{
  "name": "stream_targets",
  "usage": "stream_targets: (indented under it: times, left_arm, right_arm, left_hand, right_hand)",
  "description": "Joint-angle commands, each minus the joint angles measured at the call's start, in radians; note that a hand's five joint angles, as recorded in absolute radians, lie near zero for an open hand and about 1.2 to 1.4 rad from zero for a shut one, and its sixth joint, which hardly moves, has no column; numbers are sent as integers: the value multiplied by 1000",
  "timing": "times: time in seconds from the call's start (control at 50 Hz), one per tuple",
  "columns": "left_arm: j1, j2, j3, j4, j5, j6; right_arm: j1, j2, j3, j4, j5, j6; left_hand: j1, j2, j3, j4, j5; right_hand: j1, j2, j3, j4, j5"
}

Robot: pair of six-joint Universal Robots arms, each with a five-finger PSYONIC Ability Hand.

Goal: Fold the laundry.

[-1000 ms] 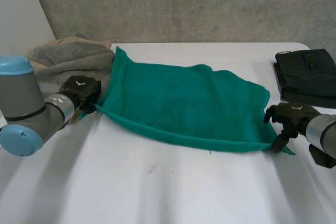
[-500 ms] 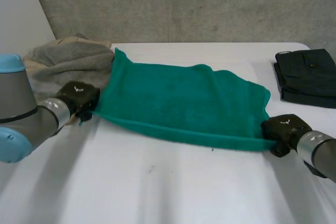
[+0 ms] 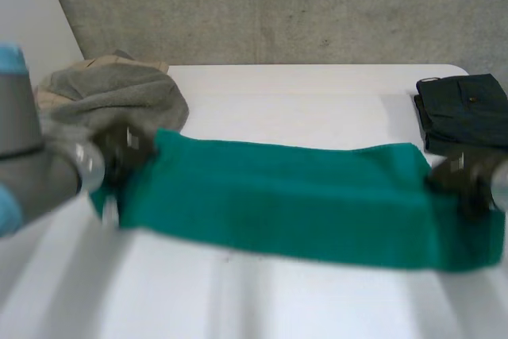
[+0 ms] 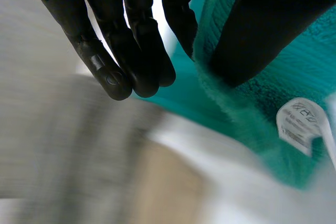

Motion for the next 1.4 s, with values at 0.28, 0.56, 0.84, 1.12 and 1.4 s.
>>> stream_targets:
  times: [0.28,0.56,0.84,1.12,1.4]
  left_arm:
    - [-28,-75,727,479,-150,-496]
    - [3,-85,382,460,-137,-495]
    - [15,-16,-254,403,-93,-342]
    - [29,162,-443,-122,-84,36]
    - [-99,-132,87,7,-159,-113]
  right_arm:
    - [111,-15,-455,-659,94,451]
    - [122,51,-301,-530,51,448]
    - [32,82,97,-236,-4,201]
    - [-122,-81,229,231,-67,-223]
    - [-13,121,8,-195,-15,89]
  left_hand:
    - [220,200,207,200,237]
    - [220,200,207,200,237]
    - [220,200,207,200,237]
    - [220,200,207,200,237]
    - [220,200,207,200,237]
  right_hand:
    - [256,221,207,203,204]
    - [256,221,207,203,204]
    - [256,221,207,203,204]
    - [256,221,207,203,204]
    - [256,221,207,203,204]
